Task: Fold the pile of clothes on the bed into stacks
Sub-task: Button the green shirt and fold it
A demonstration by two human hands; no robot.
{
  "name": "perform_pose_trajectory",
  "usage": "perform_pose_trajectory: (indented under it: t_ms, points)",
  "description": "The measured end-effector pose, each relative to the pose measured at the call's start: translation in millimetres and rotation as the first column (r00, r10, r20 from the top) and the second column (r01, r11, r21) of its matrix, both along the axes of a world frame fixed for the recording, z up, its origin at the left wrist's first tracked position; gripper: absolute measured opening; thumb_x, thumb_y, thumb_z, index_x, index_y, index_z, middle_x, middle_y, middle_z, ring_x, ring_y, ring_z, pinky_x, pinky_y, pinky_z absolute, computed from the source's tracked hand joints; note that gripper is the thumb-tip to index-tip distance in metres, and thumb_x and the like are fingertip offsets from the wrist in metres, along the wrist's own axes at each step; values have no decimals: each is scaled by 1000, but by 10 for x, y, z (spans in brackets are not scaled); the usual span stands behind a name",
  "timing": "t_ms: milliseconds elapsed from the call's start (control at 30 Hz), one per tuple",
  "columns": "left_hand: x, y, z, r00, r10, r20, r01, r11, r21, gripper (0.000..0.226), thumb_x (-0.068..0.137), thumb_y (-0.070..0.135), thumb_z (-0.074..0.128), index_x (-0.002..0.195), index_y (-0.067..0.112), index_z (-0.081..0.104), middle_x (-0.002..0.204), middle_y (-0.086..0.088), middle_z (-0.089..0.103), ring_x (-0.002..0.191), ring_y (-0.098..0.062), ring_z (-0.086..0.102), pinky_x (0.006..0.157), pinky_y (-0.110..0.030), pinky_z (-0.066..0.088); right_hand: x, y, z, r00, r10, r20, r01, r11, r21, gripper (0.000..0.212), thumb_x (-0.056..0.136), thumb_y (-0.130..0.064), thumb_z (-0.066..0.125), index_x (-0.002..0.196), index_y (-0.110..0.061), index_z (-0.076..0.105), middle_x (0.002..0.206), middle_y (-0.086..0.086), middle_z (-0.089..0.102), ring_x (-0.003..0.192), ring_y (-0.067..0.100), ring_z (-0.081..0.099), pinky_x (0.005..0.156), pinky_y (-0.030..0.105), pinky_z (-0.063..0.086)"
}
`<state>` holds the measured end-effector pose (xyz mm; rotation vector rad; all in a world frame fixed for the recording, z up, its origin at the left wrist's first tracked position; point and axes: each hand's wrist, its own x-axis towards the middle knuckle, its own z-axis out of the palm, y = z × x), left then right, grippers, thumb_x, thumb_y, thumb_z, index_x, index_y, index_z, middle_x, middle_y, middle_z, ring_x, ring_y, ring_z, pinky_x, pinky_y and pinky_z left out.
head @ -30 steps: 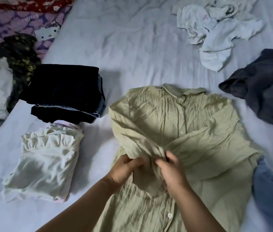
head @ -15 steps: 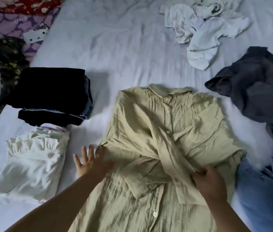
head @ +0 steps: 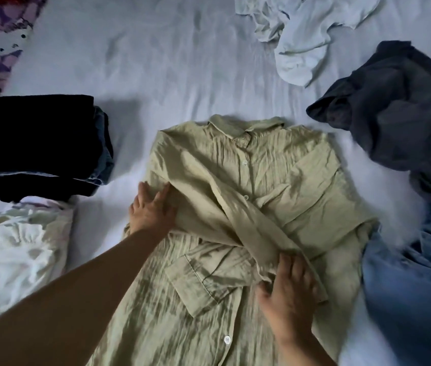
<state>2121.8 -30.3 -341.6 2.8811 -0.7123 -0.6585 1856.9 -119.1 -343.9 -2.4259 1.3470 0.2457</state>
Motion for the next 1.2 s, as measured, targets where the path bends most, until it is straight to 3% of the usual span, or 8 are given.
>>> perform_pose_trajectory:
  t_ms: [100, 267, 500, 633, 733, 867, 1000, 1200]
  points:
    - [129, -66, 4, 999, -19, 47, 15, 996, 86, 71, 88, 23, 57, 150, 21, 21, 152, -10, 21, 131, -33, 32, 106, -43, 29, -94, -267, 69, 961, -200, 189, 189, 979, 71, 26, 72, -7, 54, 95, -2, 64, 82, 19, 64, 74, 38, 61, 62, 36, 47]
    - [353, -47, 102, 989, -25, 149, 12, 996, 84, 71, 84, 6, 49, 148, 13, 19, 145, -8, 26, 115, -37, 49, 92, -45, 40, -196, -793, 380, 664, -664, 345, 449, 723, 525, 19, 85, -2, 51, 95, -13, 62, 87, 7, 63, 85, 26, 56, 65, 26, 38]
    - [332, -118, 158, 974, 21, 226, -25, 1000, 13, 62, 89, 19, 52, 146, 21, 30, 159, -5, 1, 145, -27, 5, 115, -41, 6, -332, -791, 271, 977, -178, 117, 193, 973, -130, 39, 71, -17, 64, 107, -2, 61, 107, 24, 60, 100, 43, 57, 81, 47, 46]
    - [26, -274, 71, 949, -262, 177, 267, 964, -3, 73, 93, 55, 33, 151, 25, 2, 156, -2, -19, 142, -21, -22, 115, -42, -13, -144, -346, 115, 973, 144, 183, -125, 986, -112, 57, 90, -48, 36, 138, -19, 46, 148, 17, 36, 137, 38, 28, 108, 51, 22]
    - [-155, -215, -100, 908, -418, 15, 413, 901, 129, 95, 66, 86, 4, 142, 35, -22, 149, 3, -34, 137, -20, -33, 113, -45, -18, -206, -106, -130, 941, 336, 41, -336, 942, -5, 63, 85, -58, 36, 139, -26, 41, 152, 9, 32, 137, 37, 28, 108, 55, 15]
    - [-69, -154, -162, 882, -468, -53, 468, 858, 213, 104, 53, 89, 4, 143, 41, -19, 146, 12, -34, 141, -16, -26, 114, -46, -15, -230, -259, -133, 937, 339, 88, -343, 939, 30, 60, 90, -60, 32, 126, -20, 57, 137, 13, 51, 125, 35, 42, 101, 53, 26]
    - [164, -378, -33, 896, -441, 45, 430, 890, 154, 88, 83, 72, 36, 150, 30, -4, 155, 2, -23, 142, -17, -22, 115, -42, -13, 122, -800, 61, 963, 221, 157, -218, 975, -34, 59, 94, -52, 28, 122, -12, 60, 129, 19, 56, 120, 40, 51, 95, 55, 41]
    - [538, -950, -53, 914, -375, 155, 375, 927, 34, 77, 90, 58, 41, 151, 22, 9, 159, 0, -6, 145, -16, -11, 117, -37, -6, 815, -1773, 69, 960, 219, 177, -198, 972, -129, 58, 88, -42, 33, 131, -8, 53, 140, 21, 44, 129, 43, 40, 102, 57, 33]
